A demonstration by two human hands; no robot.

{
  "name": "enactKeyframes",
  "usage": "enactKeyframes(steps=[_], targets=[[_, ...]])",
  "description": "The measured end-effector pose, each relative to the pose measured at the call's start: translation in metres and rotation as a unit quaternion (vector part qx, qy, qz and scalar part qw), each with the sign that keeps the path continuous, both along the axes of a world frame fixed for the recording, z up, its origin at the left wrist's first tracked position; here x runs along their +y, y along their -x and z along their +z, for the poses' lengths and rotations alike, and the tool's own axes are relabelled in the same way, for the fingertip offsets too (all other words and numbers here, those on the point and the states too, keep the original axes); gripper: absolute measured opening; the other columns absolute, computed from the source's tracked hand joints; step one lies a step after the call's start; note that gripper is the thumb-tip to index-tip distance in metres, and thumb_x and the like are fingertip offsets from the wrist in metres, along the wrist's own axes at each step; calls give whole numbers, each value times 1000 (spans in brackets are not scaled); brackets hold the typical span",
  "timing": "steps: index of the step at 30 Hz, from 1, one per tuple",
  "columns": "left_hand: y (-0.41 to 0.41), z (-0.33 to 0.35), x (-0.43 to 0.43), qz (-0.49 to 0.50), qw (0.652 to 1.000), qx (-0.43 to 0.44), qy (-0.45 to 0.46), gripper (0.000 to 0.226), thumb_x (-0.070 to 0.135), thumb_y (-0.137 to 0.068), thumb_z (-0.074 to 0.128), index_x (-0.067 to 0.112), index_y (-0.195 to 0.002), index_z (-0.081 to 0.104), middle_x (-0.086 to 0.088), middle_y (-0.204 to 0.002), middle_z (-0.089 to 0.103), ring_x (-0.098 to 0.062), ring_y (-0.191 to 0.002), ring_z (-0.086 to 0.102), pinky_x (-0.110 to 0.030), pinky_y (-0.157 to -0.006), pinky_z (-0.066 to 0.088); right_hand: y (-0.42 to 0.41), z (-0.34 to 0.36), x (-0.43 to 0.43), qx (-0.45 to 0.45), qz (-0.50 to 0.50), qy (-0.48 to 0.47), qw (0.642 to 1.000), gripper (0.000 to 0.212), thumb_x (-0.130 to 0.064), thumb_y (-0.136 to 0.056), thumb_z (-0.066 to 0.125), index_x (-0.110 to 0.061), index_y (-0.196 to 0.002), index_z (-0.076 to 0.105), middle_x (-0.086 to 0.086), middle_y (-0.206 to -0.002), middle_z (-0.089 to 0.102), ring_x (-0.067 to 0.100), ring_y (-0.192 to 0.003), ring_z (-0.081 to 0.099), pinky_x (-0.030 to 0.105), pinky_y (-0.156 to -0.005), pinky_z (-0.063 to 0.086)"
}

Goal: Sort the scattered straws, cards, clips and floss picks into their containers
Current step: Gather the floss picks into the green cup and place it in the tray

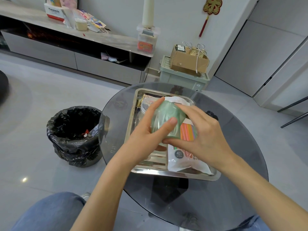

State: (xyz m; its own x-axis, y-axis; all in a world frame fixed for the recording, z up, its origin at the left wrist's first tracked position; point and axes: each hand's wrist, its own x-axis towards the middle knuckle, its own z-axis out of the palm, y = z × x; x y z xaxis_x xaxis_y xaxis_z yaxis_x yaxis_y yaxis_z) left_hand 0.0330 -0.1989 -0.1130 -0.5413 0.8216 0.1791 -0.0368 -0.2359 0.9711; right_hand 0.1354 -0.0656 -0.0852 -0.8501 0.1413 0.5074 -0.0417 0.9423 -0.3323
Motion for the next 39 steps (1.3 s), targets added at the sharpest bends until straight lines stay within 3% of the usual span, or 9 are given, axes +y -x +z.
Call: enactKeyframes(steps=[4, 9, 12, 14, 21, 25, 30, 35, 39], targets=[[-2, -3, 1, 2, 1000, -7, -11, 68, 42, -74, 75, 56, -127, 36, 6, -127, 54, -17, -96, 69, -38, -74, 59, 0, 1, 1, -24, 12, 21, 999, 78, -45, -71, 75, -7, -132, 46, 3, -127, 51, 13, -116, 51, 22, -99, 42], [-2, -12, 3, 34, 999, 30, 20, 83, 26, -71, 75, 47, -134, 26, 4, -124, 56, -9, -106, 63, -29, -86, 55, -1, 11, 4, -119, 58, 89, 987, 82, -49, -63, 82, -23, -129, 41, -8, -130, 43, 6, -123, 44, 15, -99, 38], [-1, -14, 4, 54, 995, 61, 54, 81, 20, -70, 82, 37, -130, 30, 10, -113, 59, 0, -96, 64, -18, -77, 53, -2, 23, 4, -141, 60, 218, 964, 50, -55, -70, 73, -35, -109, 50, -19, -130, 51, 0, -124, 47, 22, -94, 47], [-2, -13, 3, 70, 990, 99, 74, 70, 19, -70, 81, 33, -123, 39, 15, -102, 61, 5, -89, 63, -11, -69, 50, -1, 29, 8, -116, 52, 254, 959, 35, -50, -74, 72, -34, -98, 53, -16, -122, 59, 1, -118, 53, 24, -88, 50], [-4, -14, 5, 71, 978, 161, 115, 56, 24, -70, 77, 34, -118, 50, 13, -98, 65, -3, -86, 65, -30, -75, 57, 1, 36, 19, -178, 116, 214, 953, 49, -22, -81, 69, -29, -127, 52, -14, -124, 56, 11, -124, 51, 30, -98, 48], [-5, -14, 6, 77, 974, 178, 116, 55, 25, -66, 77, 36, -112, 48, 14, -94, 65, 1, -82, 63, -20, -66, 53, 1, 37, 22, -189, 138, 214, 949, 51, -19, -83, 68, -28, -131, 51, -9, -131, 52, 17, -127, 48, 39, -101, 46], [-6, -11, 6, 65, 973, 185, 119, 52, 29, -59, 73, 37, -104, 47, 24, -86, 62, 4, -75, 61, -9, -55, 46, -3, 38, 25, -187, 158, 231, 942, 53, -13, -83, 67, -22, -133, 50, -2, -133, 51, 19, -129, 47, 40, -103, 44], [-6, -12, 10, 89, 973, 168, 128, 54, 42, -61, 79, 41, -107, 49, 19, -91, 64, 5, -81, 62, -17, -67, 53, -4, 38, 25, -191, 166, 251, 934, 53, -10, -82, 66, -20, -132, 50, -2, -134, 50, 20, -131, 45, 42, -104, 42], [-4, -12, 11, 86, 968, 197, 130, 52, 37, -62, 78, 34, -105, 50, 17, -87, 63, 4, -79, 60, -13, -62, 49, -4, 37, 25, -191, 171, 232, 938, 53, -10, -82, 67, -21, -132, 50, -4, -135, 49, 20, -133, 42, 42, -105, 42]])
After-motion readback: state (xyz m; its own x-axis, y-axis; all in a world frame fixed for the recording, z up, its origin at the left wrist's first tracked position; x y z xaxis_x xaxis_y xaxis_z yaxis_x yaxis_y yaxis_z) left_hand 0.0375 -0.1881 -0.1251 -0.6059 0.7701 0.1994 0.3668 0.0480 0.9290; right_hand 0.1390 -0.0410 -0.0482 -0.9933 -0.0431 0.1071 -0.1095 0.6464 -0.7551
